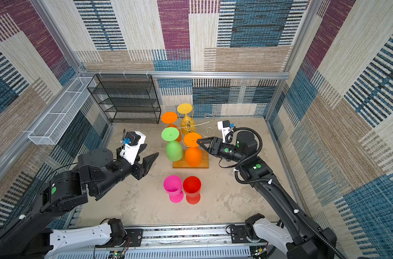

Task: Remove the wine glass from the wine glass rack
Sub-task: 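Reach the right gripper to the orange glass's foot on the rack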

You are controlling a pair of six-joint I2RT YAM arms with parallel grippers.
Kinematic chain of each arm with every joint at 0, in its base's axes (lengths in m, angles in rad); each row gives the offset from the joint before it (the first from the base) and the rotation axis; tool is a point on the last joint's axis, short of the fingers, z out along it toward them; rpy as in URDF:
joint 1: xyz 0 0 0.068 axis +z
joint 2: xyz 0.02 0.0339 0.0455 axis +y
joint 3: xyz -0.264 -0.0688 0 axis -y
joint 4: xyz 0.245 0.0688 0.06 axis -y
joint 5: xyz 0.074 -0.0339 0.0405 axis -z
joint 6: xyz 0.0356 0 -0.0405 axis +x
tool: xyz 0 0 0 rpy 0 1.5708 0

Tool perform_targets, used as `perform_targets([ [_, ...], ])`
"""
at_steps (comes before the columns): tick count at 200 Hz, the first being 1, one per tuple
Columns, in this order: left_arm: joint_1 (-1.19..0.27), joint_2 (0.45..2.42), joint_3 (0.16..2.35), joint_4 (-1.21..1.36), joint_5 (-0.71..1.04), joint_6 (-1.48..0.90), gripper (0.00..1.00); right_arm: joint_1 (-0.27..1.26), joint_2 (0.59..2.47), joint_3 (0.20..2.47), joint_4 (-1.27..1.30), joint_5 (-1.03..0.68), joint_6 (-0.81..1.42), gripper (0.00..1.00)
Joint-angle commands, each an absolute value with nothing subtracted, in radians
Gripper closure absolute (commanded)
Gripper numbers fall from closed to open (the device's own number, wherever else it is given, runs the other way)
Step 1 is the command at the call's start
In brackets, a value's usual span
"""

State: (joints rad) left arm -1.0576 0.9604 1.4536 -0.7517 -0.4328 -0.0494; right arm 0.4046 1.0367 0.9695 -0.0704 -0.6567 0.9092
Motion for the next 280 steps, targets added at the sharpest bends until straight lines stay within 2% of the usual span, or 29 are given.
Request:
perform_targets([
  [1,-1.055,0.959,1.455,-0.723,-0.411,-0.007,0.40,0.405,1.043,0.982,-0.019,-0.649,0.919,0.55],
  [43,-1.053,0.955,1.450,-0.726,-0.408,-0.005,0.40,0.407,1.058,0.979,0.002,-0.655,0.931,0.59],
  [119,-1.046,0.949,1.431,-0.717,-0.402,-0.005,0.40,0.410,1.063,0.977,0.014,-0.652,0.946,0.76],
  [280,-1.037,0.942,1.428,-0.738,-0.385,-0.014,0.40,0.410,1.043,0.951,0.100,-0.704,1.035,0.93],
])
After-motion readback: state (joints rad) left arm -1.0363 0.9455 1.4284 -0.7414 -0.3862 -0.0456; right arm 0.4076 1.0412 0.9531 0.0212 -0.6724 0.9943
